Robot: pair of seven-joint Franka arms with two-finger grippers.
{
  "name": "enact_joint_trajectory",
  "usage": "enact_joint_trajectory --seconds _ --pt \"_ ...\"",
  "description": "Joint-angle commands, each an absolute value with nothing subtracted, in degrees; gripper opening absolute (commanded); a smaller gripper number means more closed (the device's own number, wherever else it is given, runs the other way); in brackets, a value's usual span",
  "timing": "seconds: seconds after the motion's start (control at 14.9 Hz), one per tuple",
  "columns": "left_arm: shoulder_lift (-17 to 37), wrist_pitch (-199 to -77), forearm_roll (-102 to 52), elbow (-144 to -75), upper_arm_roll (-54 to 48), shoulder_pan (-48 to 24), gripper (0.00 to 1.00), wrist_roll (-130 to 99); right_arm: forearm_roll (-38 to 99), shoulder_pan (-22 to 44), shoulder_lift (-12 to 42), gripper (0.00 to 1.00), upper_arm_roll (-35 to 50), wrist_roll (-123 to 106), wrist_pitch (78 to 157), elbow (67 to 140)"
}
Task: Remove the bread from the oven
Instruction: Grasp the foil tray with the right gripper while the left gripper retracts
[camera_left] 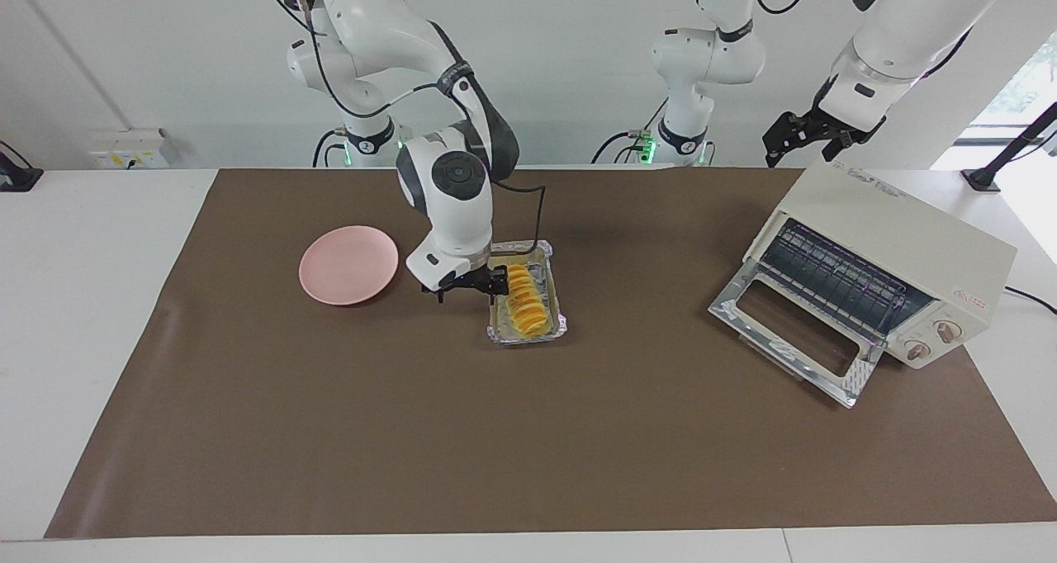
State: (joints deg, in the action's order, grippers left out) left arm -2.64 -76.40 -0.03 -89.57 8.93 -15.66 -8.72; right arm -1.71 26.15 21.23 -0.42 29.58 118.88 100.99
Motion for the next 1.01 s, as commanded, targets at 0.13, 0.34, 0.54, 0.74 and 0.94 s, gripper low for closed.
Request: enact_joint_trajectory --seconds 0.13,0.34,0.54,0.74,0.94 --pt "-1.7 -77.2 -0.6 -89.9 6.9 -12.9 1.00 -7.3 -1.2 28.2 23.3 1.00 -0.5 30.9 124.1 102.3" --pt "-1.1 -76.8 -0.6 -89.6 6.8 -12.8 1.00 -6.2 -1.3 28.3 23.2 1.00 -0.5 29.8 125.2 103.9" --pt "-0.3 -75.9 -0.8 -89.9 5.8 -12.8 1.00 -6.0 -1.3 28.7 22.8 0.81 -0.5 28.7 127.0 105.7" --pt "-1.7 -74.3 -0.9 -90.3 4.5 -10.9 1.00 -5.7 -1.3 29.0 22.8 0.00 -0.5 29.4 127.6 106.0" --pt "-1.8 -74.9 -0.9 -90.7 4.2 -10.9 1.00 -6.1 -1.2 29.7 22.9 0.00 -0.5 29.4 127.7 105.9"
